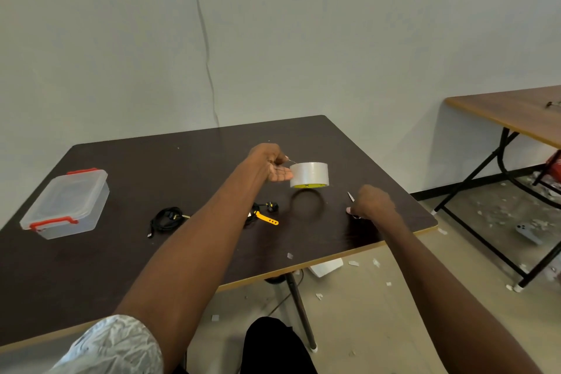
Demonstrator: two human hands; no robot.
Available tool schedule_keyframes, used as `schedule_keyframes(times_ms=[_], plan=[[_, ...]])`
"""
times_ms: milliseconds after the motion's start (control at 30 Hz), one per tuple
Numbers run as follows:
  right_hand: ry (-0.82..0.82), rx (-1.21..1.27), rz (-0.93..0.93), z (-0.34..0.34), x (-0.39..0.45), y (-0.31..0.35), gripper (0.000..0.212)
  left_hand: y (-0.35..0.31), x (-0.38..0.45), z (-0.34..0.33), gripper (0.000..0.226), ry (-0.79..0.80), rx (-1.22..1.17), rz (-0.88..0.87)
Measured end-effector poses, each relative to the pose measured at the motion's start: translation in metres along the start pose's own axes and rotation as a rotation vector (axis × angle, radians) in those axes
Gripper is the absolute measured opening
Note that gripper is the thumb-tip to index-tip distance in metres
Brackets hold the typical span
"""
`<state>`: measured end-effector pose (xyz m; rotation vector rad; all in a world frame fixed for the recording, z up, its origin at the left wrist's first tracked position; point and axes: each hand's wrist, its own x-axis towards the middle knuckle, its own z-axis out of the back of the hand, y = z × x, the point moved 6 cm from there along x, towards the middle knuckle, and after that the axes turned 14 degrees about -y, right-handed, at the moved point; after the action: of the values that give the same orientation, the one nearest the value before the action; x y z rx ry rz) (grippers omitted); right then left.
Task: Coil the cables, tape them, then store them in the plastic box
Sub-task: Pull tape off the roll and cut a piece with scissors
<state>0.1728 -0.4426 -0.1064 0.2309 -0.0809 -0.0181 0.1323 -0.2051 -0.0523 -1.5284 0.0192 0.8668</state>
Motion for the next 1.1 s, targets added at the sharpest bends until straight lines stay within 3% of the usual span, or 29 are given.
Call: schedule_keyframes(times_ms=[100, 267, 500, 733, 800, 933, 1000, 1100], plan=[[-0.091, -0.028, -0.024, 0.001, -0.002, -0.004, 0.052, -0.001, 0.002, 0.002, 0.016, -0.020, -0.028, 0.020], [0.017, -0.009, 0.046, 0.000, -0.002, 0.002, 0.054, 0.001, 0.004, 0.004, 0.030, -0.028, -0.081, 0.056], [0.147, 0.108, -0.003, -0.002, 0.001, -0.004, 0.039, 0.002, 0.007, 0.007, 0.017, -0.023, -0.102, 0.088], [0.116, 0.245, -0.030, -0.010, 0.005, 0.005, 0.018, 0.004, 0.016, 0.006, 0.019, -0.020, -0.144, 0.105], [0.065, 0.411, -0.103, -0.011, 0.007, 0.004, 0.008, 0.003, 0.015, 0.005, 0.019, -0.018, -0.148, 0.099], [0.039, 1.012, -0.271, -0.008, 0.012, 0.012, 0.013, 0.003, 0.020, 0.008, 0.020, -0.026, -0.141, 0.094], [0.008, 1.178, -0.293, -0.003, 0.015, 0.021, 0.015, 0.004, 0.024, 0.008, 0.024, -0.019, -0.137, 0.099], [0.121, 1.506, -0.278, -0.001, 0.015, 0.044, 0.017, 0.004, 0.027, 0.009, 0.021, -0.020, -0.134, 0.092]])
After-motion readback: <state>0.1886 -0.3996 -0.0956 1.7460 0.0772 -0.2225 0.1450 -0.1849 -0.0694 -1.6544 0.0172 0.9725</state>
